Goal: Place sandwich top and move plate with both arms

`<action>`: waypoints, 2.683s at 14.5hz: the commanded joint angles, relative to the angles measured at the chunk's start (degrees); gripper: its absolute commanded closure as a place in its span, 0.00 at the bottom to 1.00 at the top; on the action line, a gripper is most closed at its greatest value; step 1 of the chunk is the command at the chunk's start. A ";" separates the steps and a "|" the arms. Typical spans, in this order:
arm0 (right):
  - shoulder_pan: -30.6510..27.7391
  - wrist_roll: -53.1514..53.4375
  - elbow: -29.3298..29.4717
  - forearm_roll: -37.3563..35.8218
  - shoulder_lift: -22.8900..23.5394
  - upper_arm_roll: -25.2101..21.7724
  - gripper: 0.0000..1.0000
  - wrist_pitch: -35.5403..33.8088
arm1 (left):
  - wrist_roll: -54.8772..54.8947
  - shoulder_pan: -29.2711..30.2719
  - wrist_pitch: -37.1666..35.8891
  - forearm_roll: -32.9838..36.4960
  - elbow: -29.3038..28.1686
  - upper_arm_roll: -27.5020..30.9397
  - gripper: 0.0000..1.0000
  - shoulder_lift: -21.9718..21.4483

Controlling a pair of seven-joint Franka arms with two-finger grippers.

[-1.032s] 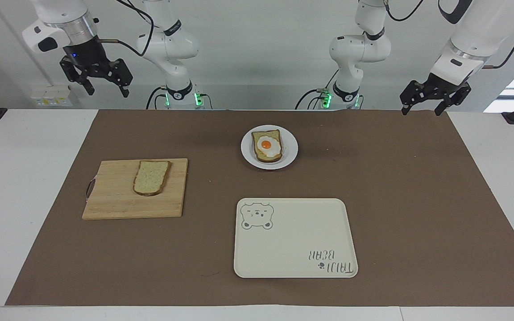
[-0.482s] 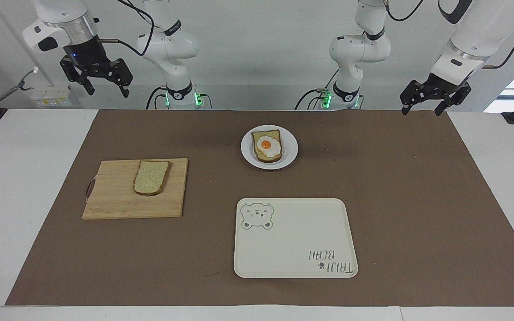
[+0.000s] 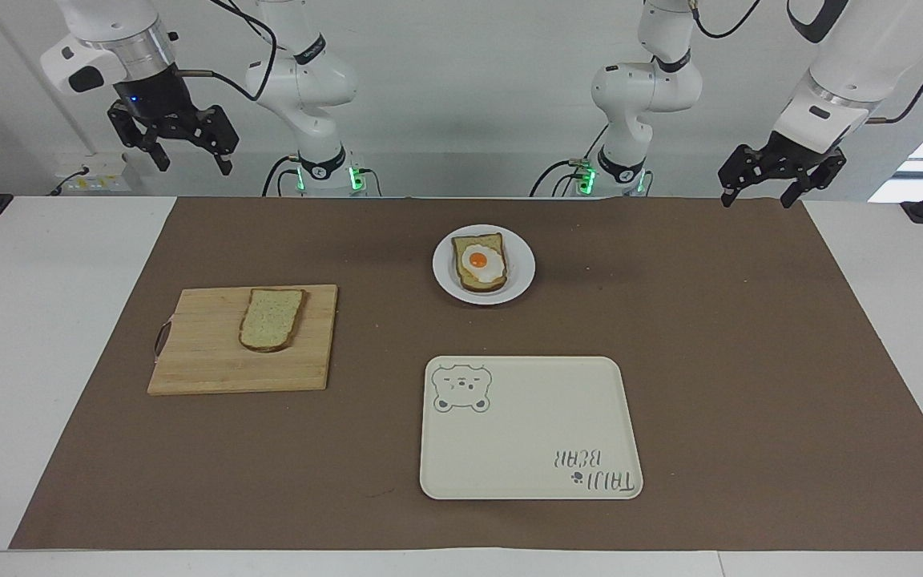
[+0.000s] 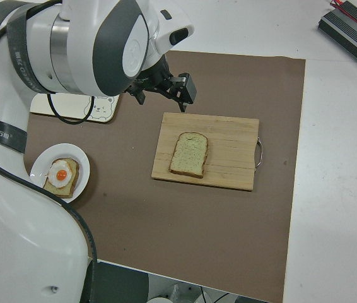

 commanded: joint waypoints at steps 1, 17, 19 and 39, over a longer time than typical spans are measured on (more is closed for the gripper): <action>-0.39 -0.83 -0.24 0.69 -0.45 -0.02 0.00 0.44 | 0.23 0.08 -0.84 0.57 0.18 0.08 0.00 -0.39; -0.56 -1.18 -2.18 0.69 -1.77 -0.46 0.00 0.61 | 0.23 0.08 -0.84 0.57 0.18 0.08 0.00 -0.39; -0.56 -1.09 -2.18 0.69 -1.77 -0.46 0.00 0.61 | 0.23 0.08 -0.84 0.57 0.18 0.08 0.00 -0.39; -0.56 -1.00 -2.79 0.16 -2.03 -0.46 0.00 0.79 | 0.23 0.08 -0.84 0.57 0.09 0.08 0.00 -0.39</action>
